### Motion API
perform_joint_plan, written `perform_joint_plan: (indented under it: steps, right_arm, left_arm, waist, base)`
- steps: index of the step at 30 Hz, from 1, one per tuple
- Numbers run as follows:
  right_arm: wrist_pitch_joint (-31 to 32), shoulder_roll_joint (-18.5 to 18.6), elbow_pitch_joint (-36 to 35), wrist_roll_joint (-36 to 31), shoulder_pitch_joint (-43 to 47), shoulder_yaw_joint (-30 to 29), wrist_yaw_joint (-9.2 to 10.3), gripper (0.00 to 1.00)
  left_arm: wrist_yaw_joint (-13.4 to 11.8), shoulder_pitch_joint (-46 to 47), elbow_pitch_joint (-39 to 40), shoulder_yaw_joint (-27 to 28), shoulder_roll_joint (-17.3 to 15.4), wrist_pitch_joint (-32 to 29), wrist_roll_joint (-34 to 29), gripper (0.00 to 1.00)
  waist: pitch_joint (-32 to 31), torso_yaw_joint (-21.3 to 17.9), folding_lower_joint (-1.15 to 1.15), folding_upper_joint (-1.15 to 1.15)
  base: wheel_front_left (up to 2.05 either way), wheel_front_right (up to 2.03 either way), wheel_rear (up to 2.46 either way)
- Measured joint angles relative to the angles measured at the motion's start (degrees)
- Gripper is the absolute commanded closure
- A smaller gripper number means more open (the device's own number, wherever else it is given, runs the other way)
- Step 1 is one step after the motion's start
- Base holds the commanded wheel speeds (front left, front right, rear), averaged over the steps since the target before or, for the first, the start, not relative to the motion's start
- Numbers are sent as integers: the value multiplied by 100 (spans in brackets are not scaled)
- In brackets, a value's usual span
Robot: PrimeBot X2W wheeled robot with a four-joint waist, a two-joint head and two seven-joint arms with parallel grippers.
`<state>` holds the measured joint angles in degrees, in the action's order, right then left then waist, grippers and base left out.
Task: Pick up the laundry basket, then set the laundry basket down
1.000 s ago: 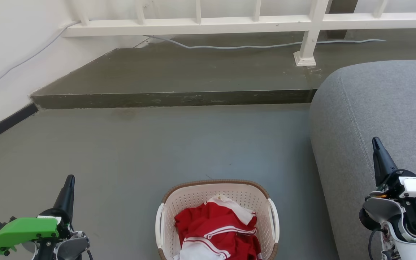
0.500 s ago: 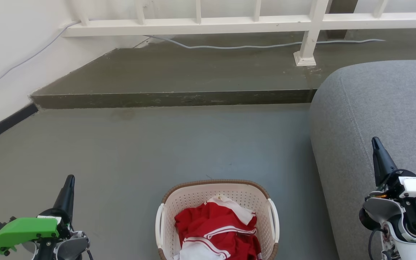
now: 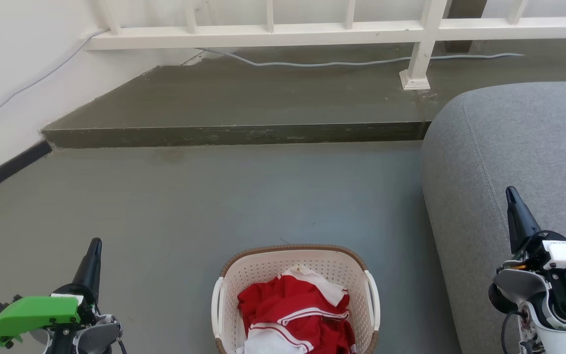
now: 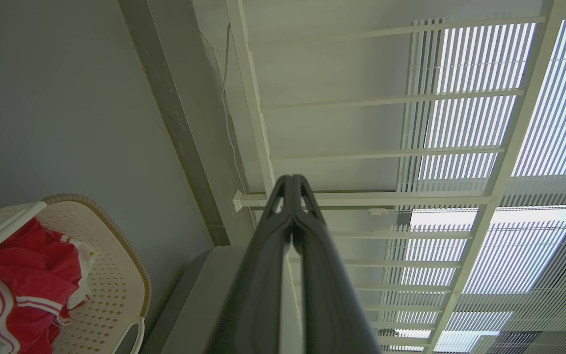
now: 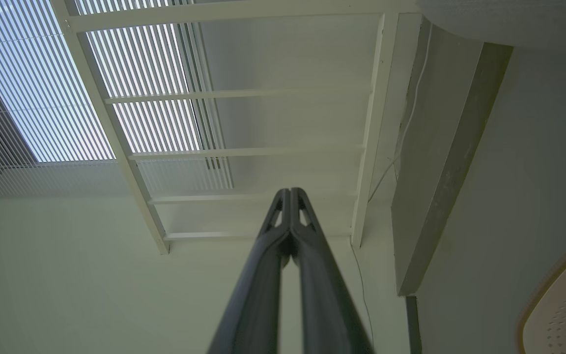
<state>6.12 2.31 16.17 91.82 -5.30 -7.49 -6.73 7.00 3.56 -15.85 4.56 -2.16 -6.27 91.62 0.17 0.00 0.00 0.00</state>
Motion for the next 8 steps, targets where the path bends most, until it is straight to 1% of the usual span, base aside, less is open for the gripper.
perform_joint_plan:
  steps: [8]
  right_arm:
    - [0, 0, 0, 0, 0, 0, 0, 100]
  left_arm:
    - [0, 0, 0, 0, 0, 0, 0, 100]
  waist:
    - [0, 0, 0, 0]
  base:
    - [0, 0, 0]
